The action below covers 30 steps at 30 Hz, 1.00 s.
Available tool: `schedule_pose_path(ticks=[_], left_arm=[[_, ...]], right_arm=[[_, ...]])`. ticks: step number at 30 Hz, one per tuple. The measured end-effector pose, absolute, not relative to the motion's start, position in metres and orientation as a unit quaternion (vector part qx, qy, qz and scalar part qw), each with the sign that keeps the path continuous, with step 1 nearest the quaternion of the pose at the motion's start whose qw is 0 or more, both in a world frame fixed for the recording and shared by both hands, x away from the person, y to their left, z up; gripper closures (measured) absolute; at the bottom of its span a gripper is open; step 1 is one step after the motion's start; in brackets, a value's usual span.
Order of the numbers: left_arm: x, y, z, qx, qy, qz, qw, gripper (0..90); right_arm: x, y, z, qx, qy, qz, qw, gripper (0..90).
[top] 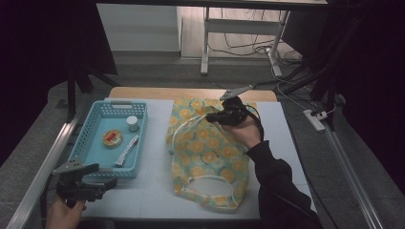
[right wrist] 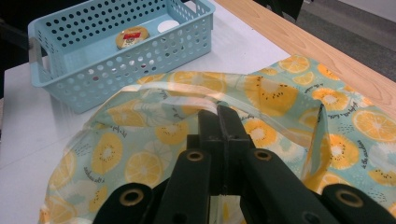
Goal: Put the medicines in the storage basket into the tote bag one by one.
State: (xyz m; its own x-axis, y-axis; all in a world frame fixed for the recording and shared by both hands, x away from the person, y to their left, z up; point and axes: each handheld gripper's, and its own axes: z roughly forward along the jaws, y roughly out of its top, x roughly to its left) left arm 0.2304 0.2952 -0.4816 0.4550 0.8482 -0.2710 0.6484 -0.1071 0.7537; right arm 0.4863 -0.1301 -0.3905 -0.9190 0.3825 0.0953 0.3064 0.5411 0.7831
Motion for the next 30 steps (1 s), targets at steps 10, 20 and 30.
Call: schedule_pose_path(ticks=[10,20,30], left_arm=[[0.25,0.296,-0.474,0.732,0.511,0.133,0.43,0.0],[0.279,0.295,-0.469,0.747,0.52,0.156,0.384,0.0],[0.307,0.304,-0.467,0.742,0.545,0.167,0.353,0.0]], right_arm=[[0.486,-0.129,-0.391,0.195,0.877,0.437,0.045,90.0],[0.487,-0.13,-0.392,0.194,0.877,0.438,0.046,90.0],[0.486,-0.129,-0.392,0.194,0.877,0.438,0.046,90.0]])
